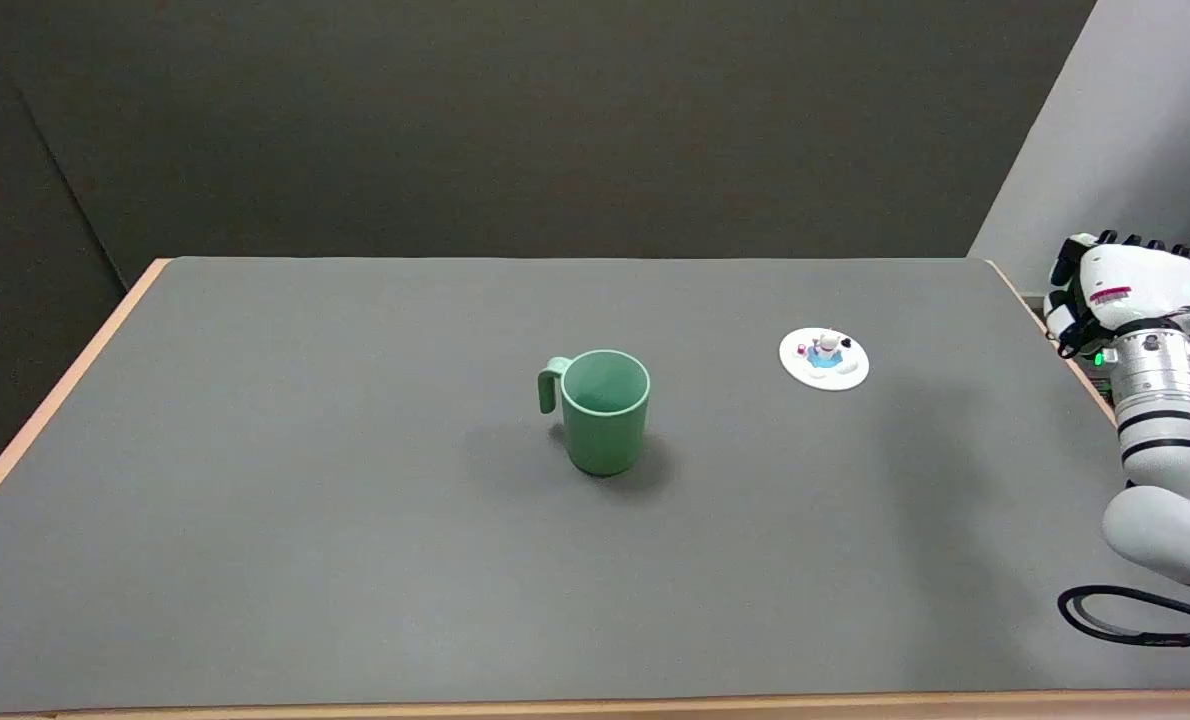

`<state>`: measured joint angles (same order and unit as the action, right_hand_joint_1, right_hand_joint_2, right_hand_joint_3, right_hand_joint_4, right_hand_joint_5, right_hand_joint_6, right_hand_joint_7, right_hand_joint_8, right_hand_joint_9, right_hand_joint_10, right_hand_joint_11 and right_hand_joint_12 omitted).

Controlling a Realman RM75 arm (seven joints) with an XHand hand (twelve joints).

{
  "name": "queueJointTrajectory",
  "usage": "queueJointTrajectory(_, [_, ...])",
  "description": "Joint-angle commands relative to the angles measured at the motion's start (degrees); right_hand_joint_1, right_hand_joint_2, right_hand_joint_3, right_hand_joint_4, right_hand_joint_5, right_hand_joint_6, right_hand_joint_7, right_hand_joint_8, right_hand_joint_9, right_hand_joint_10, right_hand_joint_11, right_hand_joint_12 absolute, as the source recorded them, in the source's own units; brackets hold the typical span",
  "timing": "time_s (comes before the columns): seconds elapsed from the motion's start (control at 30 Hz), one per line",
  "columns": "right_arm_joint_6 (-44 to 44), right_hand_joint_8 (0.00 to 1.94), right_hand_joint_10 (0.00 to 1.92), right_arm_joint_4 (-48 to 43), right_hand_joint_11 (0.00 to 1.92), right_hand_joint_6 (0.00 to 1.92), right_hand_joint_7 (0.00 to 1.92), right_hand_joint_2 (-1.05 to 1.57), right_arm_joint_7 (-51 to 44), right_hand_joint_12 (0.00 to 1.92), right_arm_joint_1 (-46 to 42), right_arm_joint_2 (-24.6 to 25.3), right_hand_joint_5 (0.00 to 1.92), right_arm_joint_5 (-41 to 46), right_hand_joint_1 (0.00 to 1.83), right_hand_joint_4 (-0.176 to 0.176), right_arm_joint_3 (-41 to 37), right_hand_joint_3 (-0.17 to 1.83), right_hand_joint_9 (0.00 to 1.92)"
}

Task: Pick up the white cup lid.

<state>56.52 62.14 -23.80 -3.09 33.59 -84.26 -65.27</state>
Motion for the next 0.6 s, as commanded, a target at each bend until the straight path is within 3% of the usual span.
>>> queueJointTrajectory(0.03, [0.07,0.69,0.52,2.95,0.65,1.45,0.85,1.16,5.24,1.14,0.36,0.72,0.68,-0.07,0.87,0.176,2.18,0.23,0.94])
queueJointTrajectory(0.6, [0.07,0.66,0.47,4.06,0.67,1.4,0.86,1.15,8.17,1.1,6.38,3.51,0.71,-2.64,0.89,0.176,10.05,0.22,0.94])
